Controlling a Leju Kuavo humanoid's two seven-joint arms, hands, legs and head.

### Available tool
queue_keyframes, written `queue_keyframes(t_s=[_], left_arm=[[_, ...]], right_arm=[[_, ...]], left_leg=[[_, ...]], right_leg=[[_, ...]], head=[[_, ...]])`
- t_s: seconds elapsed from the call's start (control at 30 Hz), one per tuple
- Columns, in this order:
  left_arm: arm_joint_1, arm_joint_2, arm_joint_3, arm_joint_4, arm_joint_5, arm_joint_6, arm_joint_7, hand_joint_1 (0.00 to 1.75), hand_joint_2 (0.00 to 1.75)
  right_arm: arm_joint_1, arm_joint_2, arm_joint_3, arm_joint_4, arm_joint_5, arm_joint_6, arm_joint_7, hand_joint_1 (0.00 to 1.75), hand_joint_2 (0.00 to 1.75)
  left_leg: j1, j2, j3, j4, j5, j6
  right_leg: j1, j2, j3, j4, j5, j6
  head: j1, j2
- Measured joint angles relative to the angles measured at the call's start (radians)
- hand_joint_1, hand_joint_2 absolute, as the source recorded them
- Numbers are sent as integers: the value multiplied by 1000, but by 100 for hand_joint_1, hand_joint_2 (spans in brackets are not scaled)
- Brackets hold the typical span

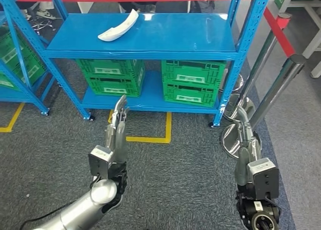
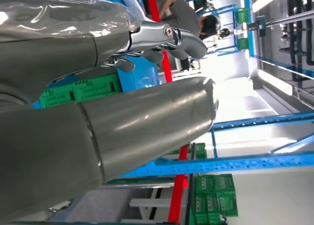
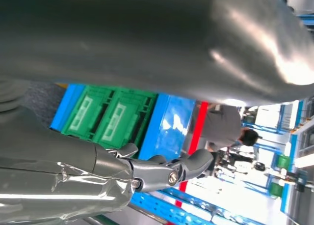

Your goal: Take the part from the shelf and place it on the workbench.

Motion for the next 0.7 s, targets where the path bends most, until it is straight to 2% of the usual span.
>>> queue_keyframes(t_s=[0.07, 0.1, 0.13, 0.17, 0.23, 0.27, 0.3, 0.33, 0.37, 0.4, 0.47, 0.5, 0.57, 0.6, 0.63, 0.7], left_arm=[[-1, 0, 0, 0, 0, 0, -1, 0, 0], [-1, 0, 0, 0, 0, 0, -2, 0, 0], [-1, 0, 0, 0, 0, 0, -3, 0, 0], [-1, 0, 0, 0, 0, 0, -3, 0, 0], [-1, -1, 0, 1, 1, 0, -3, 0, 0], [0, -2, 0, 1, 1, 0, -3, 0, 0], [1, -2, 0, 1, 2, 0, -3, 0, 0], [1, -2, 0, 1, 2, 0, -3, 0, 0], [2, -2, 0, 1, 2, 0, -3, 0, 0], [2, -2, 0, 2, 2, 0, -3, 0, 0], [1, -2, 0, 2, 3, 0, -3, 0, 0], [1, -2, 0, 3, 4, 0, -4, 0, 0], [-1, -2, 0, 3, 4, 0, -4, 0, 0], [-2, -2, 0, 3, 4, 0, -4, 0, 0], [-4, -2, 0, 3, 4, 0, -4, 0, 0], [-4, 0, 0, 3, 4, 0, -3, 0, 0]], right_arm=[[0, 0, 0, 0, 0, 3, -2, 0, 0], [0, 0, 0, 0, 0, 5, -3, 0, 0], [-2, 0, -1, 0, 0, 6, -5, 0, 0], [-3, 0, -1, 0, 0, 8, -6, 0, 0], [-2, 0, -1, 1, -1, 10, -6, 0, 0], [-1, 0, -1, 2, -1, 10, -6, 0, 0], [0, 0, -2, 3, -2, 11, -6, 0, 0], [1, 0, -2, 4, -2, 11, -6, 0, 0], [1, 0, -2, 5, -2, 11, -6, 0, 0], [1, 0, -3, 6, -2, 11, -6, 0, 0], [0, 0, -2, 7, -2, 10, -5, 0, 0], [0, 0, -2, 8, -2, 10, -4, 0, 0], [0, 0, -3, 7, -2, 10, -2, 0, 0], [0, 0, -4, 7, -1, 10, -2, 0, 0], [-1, 0, -5, 7, -1, 11, 0, 0, 0], [-2, 0, -5, 7, 0, 14, 2, 0, 0]], left_leg=[[1, -1, 18, -21, -10, 8], [4, -1, 30, -28, -13, 13], [7, -2, 42, -33, -17, 18], [9, -2, 53, -36, -22, 21], [9, -2, 72, -37, -38, 25], [9, -2, 82, -37, -47, 25], [9, -3, 95, -37, -57, 24], [9, -4, 110, -37, -68, 23], [9, -4, 127, -37, -80, 20], [9, -4, 143, -38, -92, 17], [8, -5, 158, -37, -110, 7], [7, -5, 160, -36, -114, 2], [7, -5, 158, -30, -116, -9], [8, -4, 152, -10, -114, -13], [9, -3, 132, 27, -114, -17], [11, -2, 51, 153, -140, -27]], right_leg=[[-2, -2, 12, -1, -1, 12], [-2, -4, 10, 16, -2, 16], [-3, -6, -7, 52, -9, 20], [-4, -8, -42, 114, -22, 22], [-4, -9, -134, 258, -68, 28], [-5, -9, -173, 302, -90, 30], [-5, -9, -196, 309, -95, 30], [-5, -9, -201, 279, -76, 29], [-4, -10, -192, 218, -30, 27], [-4, -10, -179, 146, 31, 24], [2, -10, -158, 48, 108, 14], [6, -9, -154, 32, 118, 7], [7, -6, -140, 28, 113, -8], [6, -6, -131, 23, 111, -13], [4, -6, -120, 17, 109, -17], [1, -7, -103, 8, 103, -23]], head=[[-2, 0], [0, 0], [4, 0], [8, 0], [16, 0], [17, 0], [17, 0], [19, 0], [20, 0], [22, 0], [25, 0], [26, 0], [25, 0], [23, 0], [20, 0], [12, 0]])
